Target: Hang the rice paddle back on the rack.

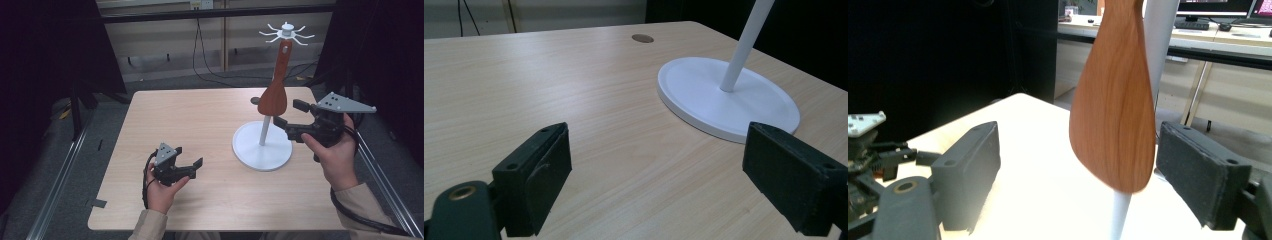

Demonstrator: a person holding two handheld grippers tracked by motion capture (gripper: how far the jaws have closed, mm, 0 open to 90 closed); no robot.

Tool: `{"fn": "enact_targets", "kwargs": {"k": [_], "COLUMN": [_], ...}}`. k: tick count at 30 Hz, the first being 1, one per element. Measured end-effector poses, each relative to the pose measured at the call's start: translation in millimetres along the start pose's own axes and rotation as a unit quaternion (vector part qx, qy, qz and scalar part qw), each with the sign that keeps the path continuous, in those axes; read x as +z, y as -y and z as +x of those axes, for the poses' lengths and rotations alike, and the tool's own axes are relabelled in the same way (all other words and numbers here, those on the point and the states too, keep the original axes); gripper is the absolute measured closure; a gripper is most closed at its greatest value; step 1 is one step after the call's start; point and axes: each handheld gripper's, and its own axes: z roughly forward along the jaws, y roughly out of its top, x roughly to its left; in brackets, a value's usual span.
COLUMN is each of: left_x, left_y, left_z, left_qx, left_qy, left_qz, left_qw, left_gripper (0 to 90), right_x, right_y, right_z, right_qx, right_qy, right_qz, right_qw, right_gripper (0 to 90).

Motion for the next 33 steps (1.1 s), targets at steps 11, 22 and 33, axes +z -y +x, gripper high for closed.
{"fn": "enact_targets", "kwargs": {"k": [11, 22, 33], "left_x": [-2.4, -2.0, -2.0], "left_y": [2.0, 3.1, 3.7], "left_z": [1.0, 0.0, -1.7], "left_qx": [-0.001, 0.001, 0.002], "left_qy": [-0.003, -0.003, -0.004], "left_qz": [0.000, 0.004, 0.006], "left_qw": [1.0000, 1.0000, 1.0000], "left_gripper": [12.1, 12.1, 12.1], "right_x": [1.5, -4.6, -9.1], "right_y": [32.0, 66.2, 102.8], "right_z": [7.3, 11.9, 12.2], "right_qx": [-0.001, -0.003, 0.027], "right_qy": [-0.013, -0.014, -0.014], "right_qz": [0.016, 0.031, 0.038], "right_qw": [0.9998, 0.9994, 0.9988], "right_gripper": [14.5, 13.6, 13.3]}}
